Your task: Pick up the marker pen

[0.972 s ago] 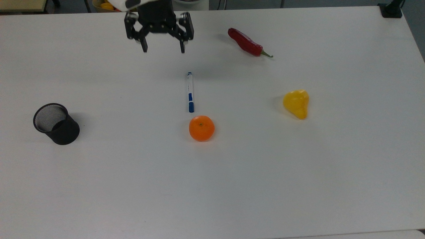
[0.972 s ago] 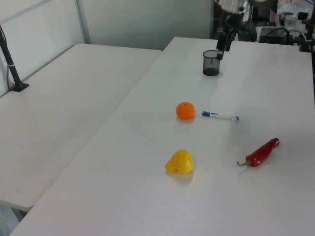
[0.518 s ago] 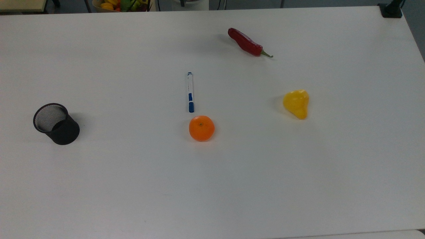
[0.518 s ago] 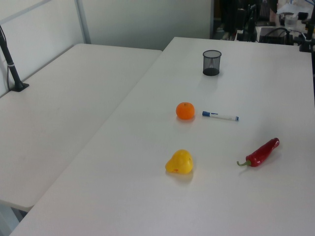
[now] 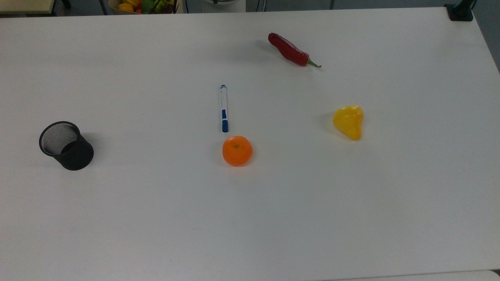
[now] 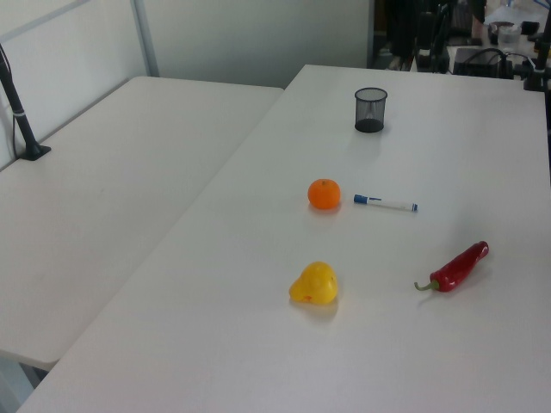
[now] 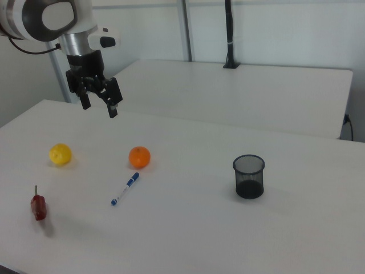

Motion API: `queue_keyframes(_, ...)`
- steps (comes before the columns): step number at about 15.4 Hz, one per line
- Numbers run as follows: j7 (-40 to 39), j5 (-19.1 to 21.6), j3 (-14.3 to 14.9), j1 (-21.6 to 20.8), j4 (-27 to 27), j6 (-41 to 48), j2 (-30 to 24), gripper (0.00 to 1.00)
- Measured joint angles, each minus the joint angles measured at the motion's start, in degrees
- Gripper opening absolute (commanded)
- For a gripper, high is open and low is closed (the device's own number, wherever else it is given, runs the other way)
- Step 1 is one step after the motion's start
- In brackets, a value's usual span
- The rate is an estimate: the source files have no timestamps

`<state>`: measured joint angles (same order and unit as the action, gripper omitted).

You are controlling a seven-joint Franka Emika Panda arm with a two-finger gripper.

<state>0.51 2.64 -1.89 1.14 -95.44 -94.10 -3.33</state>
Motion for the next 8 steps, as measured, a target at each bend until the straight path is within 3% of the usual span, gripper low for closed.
queue_keyframes(5,-2.73,0.0,3.9,-3.2,0.01,-3.88,0.59,1.0)
queue_keyframes(8,-2.73,0.0,4.52,-3.71,0.01,-3.9,0.72,1.0)
